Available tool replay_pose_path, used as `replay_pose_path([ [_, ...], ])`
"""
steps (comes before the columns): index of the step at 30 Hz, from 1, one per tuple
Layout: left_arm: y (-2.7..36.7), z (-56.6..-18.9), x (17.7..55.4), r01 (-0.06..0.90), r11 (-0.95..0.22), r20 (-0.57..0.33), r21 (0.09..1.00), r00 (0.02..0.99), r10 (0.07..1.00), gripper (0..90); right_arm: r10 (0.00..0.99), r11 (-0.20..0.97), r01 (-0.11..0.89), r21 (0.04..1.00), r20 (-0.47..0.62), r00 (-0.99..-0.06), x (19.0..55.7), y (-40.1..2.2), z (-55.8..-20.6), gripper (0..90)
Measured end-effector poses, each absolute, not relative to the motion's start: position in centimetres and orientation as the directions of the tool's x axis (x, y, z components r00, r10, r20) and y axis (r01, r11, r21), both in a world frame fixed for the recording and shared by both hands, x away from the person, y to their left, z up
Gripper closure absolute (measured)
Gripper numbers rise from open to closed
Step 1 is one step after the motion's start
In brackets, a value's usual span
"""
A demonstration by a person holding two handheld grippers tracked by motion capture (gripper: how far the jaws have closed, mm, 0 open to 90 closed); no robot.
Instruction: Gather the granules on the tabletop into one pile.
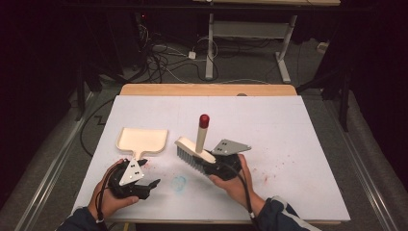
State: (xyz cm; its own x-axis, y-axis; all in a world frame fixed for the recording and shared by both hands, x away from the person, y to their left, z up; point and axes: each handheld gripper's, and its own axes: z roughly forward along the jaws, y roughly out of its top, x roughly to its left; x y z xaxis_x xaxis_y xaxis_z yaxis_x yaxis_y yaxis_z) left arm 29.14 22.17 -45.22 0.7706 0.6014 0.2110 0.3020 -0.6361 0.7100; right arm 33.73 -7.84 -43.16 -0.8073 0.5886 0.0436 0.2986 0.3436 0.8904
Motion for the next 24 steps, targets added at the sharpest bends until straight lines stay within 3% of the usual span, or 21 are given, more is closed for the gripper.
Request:
replay_pose_path([
  [5, 22.0, -45.3, 29.1, 0.298, -0.642, 0.212, 0.706, 0.777, 0.593, 21.8, 0.687, 0.293, 0.374, 0.88, 0.078, -0.722, 33.6, -6.4, -45.4, 67.4],
  [11, 22.1, -45.3, 29.0, 0.297, -0.641, 0.208, 0.708, 0.78, 0.59, 22.0, 0.79, 0.218, 0.438, 0.872, 0.106, -0.604, 34.5, -8.3, -45.8, 67.2],
  [20, 21.9, -45.5, 29.2, 0.312, -0.648, 0.177, 0.695, 0.799, 0.574, 22.4, 0.87, 0.097, 0.502, 0.86, 0.172, -0.462, 33.6, -11.3, -45.8, 67.1],
  [24, 21.7, -45.6, 29.2, 0.314, -0.656, 0.165, 0.686, 0.811, 0.561, 22.4, 0.878, 0.077, 0.516, 0.853, 0.187, -0.44, 33.4, -12.3, -45.6, 67.1],
])
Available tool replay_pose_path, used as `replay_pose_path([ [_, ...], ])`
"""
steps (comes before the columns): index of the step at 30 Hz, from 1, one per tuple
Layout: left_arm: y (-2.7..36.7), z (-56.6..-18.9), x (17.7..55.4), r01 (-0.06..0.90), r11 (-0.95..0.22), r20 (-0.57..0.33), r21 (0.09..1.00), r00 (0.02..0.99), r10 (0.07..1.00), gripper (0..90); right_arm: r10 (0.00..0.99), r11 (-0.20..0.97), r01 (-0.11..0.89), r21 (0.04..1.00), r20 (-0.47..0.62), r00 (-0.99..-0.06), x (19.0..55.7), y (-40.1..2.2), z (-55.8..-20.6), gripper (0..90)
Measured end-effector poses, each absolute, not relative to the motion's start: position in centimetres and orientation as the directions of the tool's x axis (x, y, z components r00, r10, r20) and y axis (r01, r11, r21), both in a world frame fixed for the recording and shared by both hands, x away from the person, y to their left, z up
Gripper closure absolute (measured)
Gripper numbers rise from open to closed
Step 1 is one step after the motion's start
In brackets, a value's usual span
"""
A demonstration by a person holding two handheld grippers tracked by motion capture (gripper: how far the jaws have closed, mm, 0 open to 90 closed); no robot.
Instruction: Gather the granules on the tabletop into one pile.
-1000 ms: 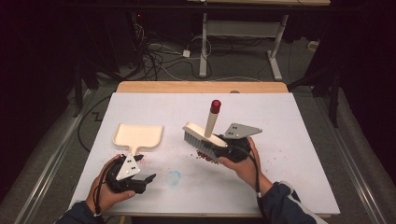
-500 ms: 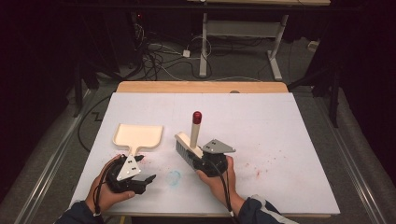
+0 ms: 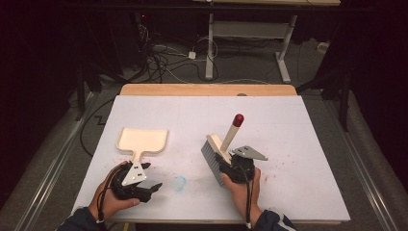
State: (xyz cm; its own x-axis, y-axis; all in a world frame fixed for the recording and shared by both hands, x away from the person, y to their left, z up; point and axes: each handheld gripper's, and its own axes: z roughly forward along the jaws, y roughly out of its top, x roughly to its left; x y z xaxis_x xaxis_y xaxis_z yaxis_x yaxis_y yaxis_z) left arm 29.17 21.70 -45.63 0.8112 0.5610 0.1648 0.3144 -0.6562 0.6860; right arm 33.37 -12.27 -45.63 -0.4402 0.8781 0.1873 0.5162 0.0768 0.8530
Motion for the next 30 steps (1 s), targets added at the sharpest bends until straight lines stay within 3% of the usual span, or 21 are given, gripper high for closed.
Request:
replay_pose_path([
  [11, 21.6, -45.7, 29.2, 0.31, -0.666, 0.165, 0.678, 0.819, 0.549, 22.3, 0.871, 0.108, 0.492, 0.864, 0.157, -0.466, 33.5, -13.4, -44.8, 67.3],
  [18, 21.7, -45.7, 29.2, 0.316, -0.666, 0.159, 0.676, 0.819, 0.551, 22.3, 0.847, 0.177, 0.367, 0.913, 0.049, -0.53, 32.9, -14.4, -41.9, 67.3],
  [30, 21.5, -45.8, 29.2, 0.314, -0.674, 0.165, 0.669, 0.821, 0.547, 22.3, 0.887, 0.254, 0.337, 0.907, -0.08, -0.454, 33.7, -17.2, -42.8, 67.3],
])
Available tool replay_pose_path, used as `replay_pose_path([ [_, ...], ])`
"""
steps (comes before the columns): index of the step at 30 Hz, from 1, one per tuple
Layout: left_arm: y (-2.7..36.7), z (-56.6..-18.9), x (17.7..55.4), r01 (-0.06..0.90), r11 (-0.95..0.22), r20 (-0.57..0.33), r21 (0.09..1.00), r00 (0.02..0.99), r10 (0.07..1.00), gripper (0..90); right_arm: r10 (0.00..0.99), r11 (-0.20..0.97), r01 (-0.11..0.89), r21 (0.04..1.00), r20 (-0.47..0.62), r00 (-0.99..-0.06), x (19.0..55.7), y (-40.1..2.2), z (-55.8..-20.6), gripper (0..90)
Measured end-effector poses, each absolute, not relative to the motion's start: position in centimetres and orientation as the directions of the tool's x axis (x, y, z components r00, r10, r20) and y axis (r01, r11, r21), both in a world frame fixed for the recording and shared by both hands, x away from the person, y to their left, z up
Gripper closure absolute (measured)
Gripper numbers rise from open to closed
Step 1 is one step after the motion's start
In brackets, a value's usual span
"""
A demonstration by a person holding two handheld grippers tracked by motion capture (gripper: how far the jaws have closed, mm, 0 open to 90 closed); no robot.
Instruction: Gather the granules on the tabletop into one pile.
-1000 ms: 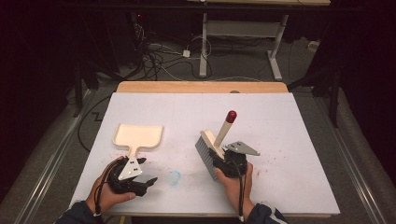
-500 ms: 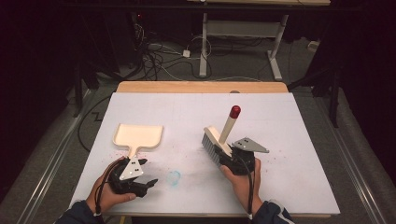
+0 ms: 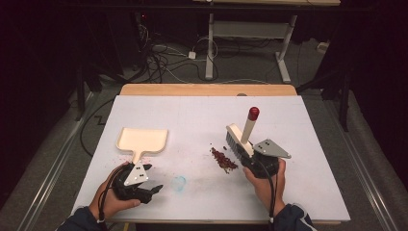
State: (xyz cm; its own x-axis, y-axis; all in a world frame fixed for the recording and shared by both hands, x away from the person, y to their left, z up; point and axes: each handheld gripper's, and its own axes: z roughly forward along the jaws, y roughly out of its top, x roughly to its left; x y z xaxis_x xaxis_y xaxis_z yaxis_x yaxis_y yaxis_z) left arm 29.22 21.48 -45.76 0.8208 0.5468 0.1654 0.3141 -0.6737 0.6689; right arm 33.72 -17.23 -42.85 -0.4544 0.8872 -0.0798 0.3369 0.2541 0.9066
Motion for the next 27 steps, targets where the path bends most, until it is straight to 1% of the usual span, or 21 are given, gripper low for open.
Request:
replay_pose_path([
  [3, 21.5, -45.8, 29.2, 0.313, -0.676, 0.167, 0.667, 0.822, 0.545, 22.3, 0.884, 0.309, 0.309, 0.899, -0.152, -0.441, 34.4, -17.1, -43.7, 67.3],
  [6, 21.5, -45.8, 29.3, 0.312, -0.679, 0.168, 0.665, 0.823, 0.543, 22.3, 0.878, 0.358, 0.317, 0.878, -0.201, -0.435, 35.3, -16.7, -44.7, 67.3],
  [8, 21.4, -45.8, 29.2, 0.311, -0.681, 0.17, 0.663, 0.823, 0.541, 22.3, 0.876, 0.351, 0.326, 0.878, -0.186, -0.444, 35.7, -16.3, -45.2, 67.3],
  [10, 21.4, -45.8, 29.2, 0.31, -0.681, 0.17, 0.664, 0.824, 0.541, 22.3, 0.867, 0.373, 0.321, 0.87, -0.203, -0.456, 35.6, -15.5, -45.2, 67.3],
  [15, 21.4, -45.9, 29.2, 0.31, -0.683, 0.171, 0.661, 0.825, 0.539, 22.3, 0.827, 0.418, 0.296, 0.859, -0.225, -0.515, 34.5, -13.3, -45.3, 67.3],
  [18, 21.4, -45.8, 29.2, 0.31, -0.682, 0.171, 0.663, 0.823, 0.541, 22.3, 0.813, 0.426, 0.287, 0.858, -0.224, -0.538, 34.2, -12.6, -45.0, 67.3],
  [20, 21.5, -45.8, 29.2, 0.311, -0.68, 0.17, 0.664, 0.823, 0.542, 22.3, 0.809, 0.438, 0.278, 0.855, -0.24, -0.537, 34.2, -12.6, -44.9, 67.3],
  [23, 21.5, -45.8, 29.2, 0.311, -0.682, 0.171, 0.662, 0.823, 0.542, 22.3, 0.813, 0.433, 0.287, 0.855, -0.233, -0.534, 34.7, -13.2, -44.6, 67.3],
  [25, 21.4, -45.8, 29.2, 0.311, -0.683, 0.172, 0.661, 0.823, 0.541, 22.3, 0.804, 0.437, 0.285, 0.853, -0.229, -0.549, 35.5, -13.8, -44.3, 67.2],
  [27, 21.4, -45.9, 29.3, 0.311, -0.684, 0.173, 0.66, 0.824, 0.54, 22.3, 0.78, 0.419, 0.258, 0.871, -0.201, -0.592, 36.7, -14.7, -43.8, 67.2],
])
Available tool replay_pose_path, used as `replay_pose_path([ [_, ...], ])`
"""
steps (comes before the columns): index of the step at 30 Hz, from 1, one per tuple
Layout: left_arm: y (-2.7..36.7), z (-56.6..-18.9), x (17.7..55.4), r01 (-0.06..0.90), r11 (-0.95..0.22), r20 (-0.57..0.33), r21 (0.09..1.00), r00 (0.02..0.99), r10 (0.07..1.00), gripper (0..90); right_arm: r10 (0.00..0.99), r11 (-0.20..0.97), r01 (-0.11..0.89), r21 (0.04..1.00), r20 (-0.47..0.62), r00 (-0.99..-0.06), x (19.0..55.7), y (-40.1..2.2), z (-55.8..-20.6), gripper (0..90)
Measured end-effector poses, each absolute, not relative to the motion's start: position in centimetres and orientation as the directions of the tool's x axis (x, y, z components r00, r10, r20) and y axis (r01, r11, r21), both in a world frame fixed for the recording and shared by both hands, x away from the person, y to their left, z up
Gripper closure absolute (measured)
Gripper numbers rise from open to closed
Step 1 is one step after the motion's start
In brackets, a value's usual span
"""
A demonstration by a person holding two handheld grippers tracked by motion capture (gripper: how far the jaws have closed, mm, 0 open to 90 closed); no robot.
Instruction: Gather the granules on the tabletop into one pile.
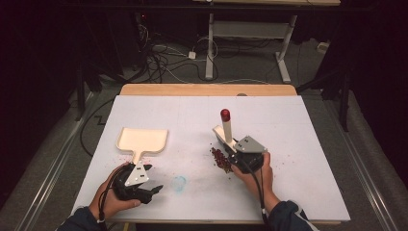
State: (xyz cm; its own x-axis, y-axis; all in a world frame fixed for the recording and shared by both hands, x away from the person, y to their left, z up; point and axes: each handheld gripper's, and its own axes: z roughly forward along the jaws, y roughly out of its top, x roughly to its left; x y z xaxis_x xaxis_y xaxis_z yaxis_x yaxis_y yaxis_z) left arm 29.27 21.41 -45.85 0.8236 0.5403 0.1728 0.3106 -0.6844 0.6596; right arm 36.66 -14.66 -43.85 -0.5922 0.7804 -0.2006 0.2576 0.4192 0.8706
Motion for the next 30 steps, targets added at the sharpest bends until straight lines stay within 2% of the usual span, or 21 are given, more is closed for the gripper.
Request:
replay_pose_path([
  [5, 21.3, -45.9, 29.5, 0.316, -0.688, 0.173, 0.653, 0.822, 0.542, 22.3, 0.651, 0.412, 0.13, 0.902, -0.192, -0.734, 40.6, -16.3, -43.2, 67.3],
  [13, 21.3, -46.1, 29.7, 0.336, -0.683, 0.165, 0.649, 0.813, 0.558, 22.3, 0.496, 0.508, 0.077, 0.858, -0.219, -0.84, 44.4, -15.3, -44.7, 67.3],
  [16, 21.4, -46.3, 29.6, 0.339, -0.686, 0.161, 0.644, 0.816, 0.555, 22.3, 0.428, 0.5, 0.073, 0.863, -0.174, -0.887, 44.4, -15.4, -45.1, 67.3],
  [20, 21.3, -46.4, 29.5, 0.344, -0.691, 0.155, 0.636, 0.82, 0.551, 22.3, 0.338, 0.544, 0.022, 0.839, -0.195, -0.921, 43.6, -16.0, -45.1, 67.0],
  [30, 20.9, -46.5, 29.5, 0.34, -0.701, 0.161, 0.627, 0.823, 0.544, 22.3, 0.251, 0.556, -0.027, 0.831, -0.198, -0.947, 41.6, -18.2, -45.2, 66.8],
])
